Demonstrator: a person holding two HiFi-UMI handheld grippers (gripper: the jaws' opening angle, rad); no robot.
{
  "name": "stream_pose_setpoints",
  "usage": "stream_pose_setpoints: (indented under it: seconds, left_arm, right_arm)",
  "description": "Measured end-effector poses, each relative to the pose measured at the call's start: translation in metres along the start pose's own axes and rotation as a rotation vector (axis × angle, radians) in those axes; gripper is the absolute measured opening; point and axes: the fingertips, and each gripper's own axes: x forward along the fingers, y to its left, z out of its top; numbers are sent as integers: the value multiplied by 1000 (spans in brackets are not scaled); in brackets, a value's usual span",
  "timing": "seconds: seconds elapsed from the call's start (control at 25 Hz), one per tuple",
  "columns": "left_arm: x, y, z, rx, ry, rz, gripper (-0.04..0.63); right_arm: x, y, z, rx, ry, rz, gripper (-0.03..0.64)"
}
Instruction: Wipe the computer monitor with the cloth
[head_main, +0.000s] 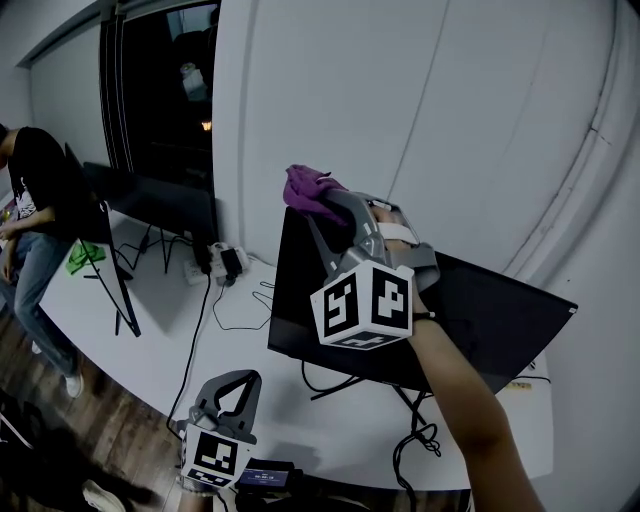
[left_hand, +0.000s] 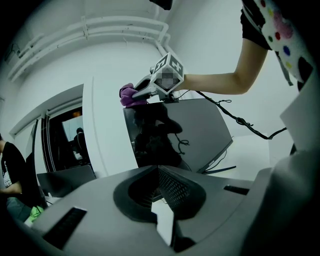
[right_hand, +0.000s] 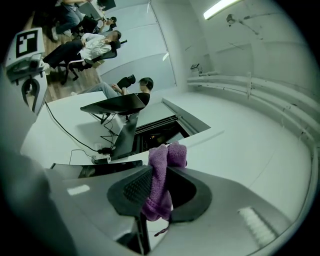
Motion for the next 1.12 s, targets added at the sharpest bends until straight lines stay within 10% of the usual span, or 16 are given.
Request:
stream_pose_setpoints:
  seconds: [1.12]
  left_arm:
    - [40, -111, 42, 44, -29, -153, 6]
  right_arm:
    - [-126, -33, -115, 89, 145, -69, 91]
